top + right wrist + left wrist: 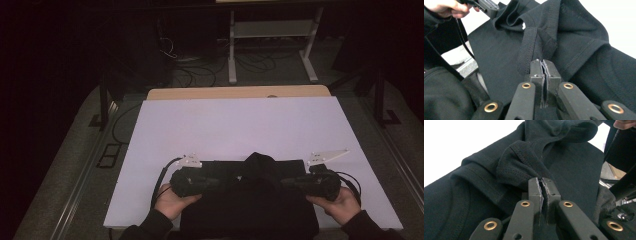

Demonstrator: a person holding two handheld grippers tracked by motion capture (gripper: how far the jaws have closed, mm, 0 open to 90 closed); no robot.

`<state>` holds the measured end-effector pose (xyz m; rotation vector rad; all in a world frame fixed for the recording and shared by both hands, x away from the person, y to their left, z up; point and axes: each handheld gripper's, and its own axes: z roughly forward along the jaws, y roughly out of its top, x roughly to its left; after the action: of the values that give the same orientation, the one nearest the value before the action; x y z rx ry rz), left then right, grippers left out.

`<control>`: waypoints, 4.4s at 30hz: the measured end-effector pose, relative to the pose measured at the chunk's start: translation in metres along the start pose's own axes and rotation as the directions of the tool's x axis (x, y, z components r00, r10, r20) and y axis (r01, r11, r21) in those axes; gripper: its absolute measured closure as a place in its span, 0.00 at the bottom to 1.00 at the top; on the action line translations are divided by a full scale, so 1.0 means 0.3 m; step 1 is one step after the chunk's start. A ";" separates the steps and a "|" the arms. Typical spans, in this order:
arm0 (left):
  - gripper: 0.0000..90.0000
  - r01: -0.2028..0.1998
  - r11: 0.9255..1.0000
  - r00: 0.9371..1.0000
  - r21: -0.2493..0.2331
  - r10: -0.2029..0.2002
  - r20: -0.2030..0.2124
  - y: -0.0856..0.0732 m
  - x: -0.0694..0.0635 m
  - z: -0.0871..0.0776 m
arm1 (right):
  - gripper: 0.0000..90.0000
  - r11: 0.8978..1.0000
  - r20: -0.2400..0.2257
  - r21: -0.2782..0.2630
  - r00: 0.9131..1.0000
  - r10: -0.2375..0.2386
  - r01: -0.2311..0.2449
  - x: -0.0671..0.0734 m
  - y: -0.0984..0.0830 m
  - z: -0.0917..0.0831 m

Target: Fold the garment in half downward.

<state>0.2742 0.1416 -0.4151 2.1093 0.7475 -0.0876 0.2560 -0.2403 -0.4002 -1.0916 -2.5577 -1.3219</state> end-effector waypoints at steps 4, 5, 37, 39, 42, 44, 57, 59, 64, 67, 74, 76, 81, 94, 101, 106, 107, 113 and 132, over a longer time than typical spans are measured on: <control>0.95 -0.001 1.000 1.000 0.010 0.001 0.006 -0.008 -0.003 0.004 | 0.96 1.000 -0.012 0.020 1.000 -0.002 0.003 0.009 -0.008 0.007; 0.95 0.002 1.000 1.000 0.009 -0.002 0.011 -0.009 -0.003 0.003 | 0.96 1.000 -0.017 0.022 1.000 -0.001 0.001 0.012 -0.010 0.009; 0.85 0.001 1.000 0.999 0.031 -0.002 0.035 -0.033 -0.002 -0.009 | 0.84 0.996 -0.047 0.092 0.999 -0.005 0.009 0.031 -0.038 0.032; 0.82 0.000 1.000 0.999 0.028 -0.001 0.042 -0.032 0.000 -0.012 | 0.79 0.996 -0.039 0.088 0.999 -0.012 0.016 0.031 -0.037 0.030; 0.75 -0.009 1.000 0.999 0.027 0.008 0.034 -0.032 0.001 -0.015 | 0.73 0.996 -0.032 0.088 0.999 -0.023 0.026 0.035 -0.037 0.028; 0.70 -0.004 1.000 1.000 0.022 0.004 0.026 -0.032 0.002 -0.015 | 0.69 0.996 -0.032 0.090 0.999 -0.027 0.030 0.036 -0.036 0.030; 0.31 -0.022 0.999 0.997 -0.046 0.018 -0.077 -0.026 0.005 -0.051 | 0.38 0.999 -0.070 0.031 0.997 -0.012 0.014 0.020 -0.026 0.017; 0.27 -0.016 0.998 0.997 -0.058 0.012 -0.071 -0.024 0.009 -0.058 | 0.34 1.000 -0.069 0.018 0.998 -0.011 0.013 0.017 -0.022 0.015; 0.14 -0.023 0.995 0.999 -0.096 0.019 -0.042 -0.013 0.018 -0.074 | 0.26 1.000 -0.056 -0.003 0.998 -0.015 0.015 0.011 -0.007 0.007; 0.07 -0.008 0.993 0.999 -0.117 0.004 -0.032 -0.007 0.025 -0.083 | 0.15 1.000 -0.060 -0.016 0.998 -0.020 0.019 0.005 0.003 -0.006; 0.00 0.012 0.996 1.000 -0.093 -0.014 -0.024 -0.003 0.053 -0.095 | 0.00 0.999 -0.017 -0.044 1.000 -0.004 0.003 -0.012 0.019 -0.034; 0.00 0.014 0.995 1.000 -0.097 -0.016 -0.022 0.003 0.057 -0.101 | 0.00 0.999 -0.010 -0.051 1.000 -0.004 0.003 -0.020 0.023 -0.040; 0.00 0.013 0.994 0.999 -0.111 -0.016 -0.028 0.021 0.073 -0.120 | 0.00 0.998 -0.005 -0.067 1.000 0.003 -0.003 -0.044 0.040 -0.056; 0.00 0.042 0.992 0.998 -0.117 -0.046 -0.032 0.034 0.129 -0.141 | 0.00 0.997 0.046 -0.078 0.999 0.015 -0.011 -0.099 0.064 -0.083; 0.00 0.004 0.995 0.998 -0.096 -0.010 -0.063 0.041 0.152 -0.131 | 0.00 0.997 0.053 -0.078 0.998 0.027 -0.023 -0.135 0.065 -0.093; 0.00 0.019 0.995 0.997 -0.102 -0.027 -0.075 0.039 0.172 -0.131 | 0.00 0.996 0.064 -0.083 0.997 0.038 -0.033 -0.161 0.061 -0.099; 0.00 0.026 0.994 0.997 -0.110 -0.034 -0.075 0.039 0.177 -0.132 | 0.00 0.996 0.067 -0.085 0.997 0.040 -0.034 -0.165 0.060 -0.100; 0.00 0.034 0.992 0.995 -0.123 -0.046 -0.091 0.035 0.203 -0.140 | 0.00 0.996 0.077 -0.082 0.996 0.046 -0.040 -0.187 0.058 -0.102; 0.00 0.060 0.994 0.991 -0.092 -0.070 -0.115 -0.005 0.265 -0.115 | 0.02 0.995 0.104 -0.065 0.991 0.085 -0.079 -0.268 0.031 -0.088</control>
<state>0.3313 0.2066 -0.4203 2.0198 0.8749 0.0342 0.3151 -0.3013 -0.4057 -1.2973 -2.5300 -1.3659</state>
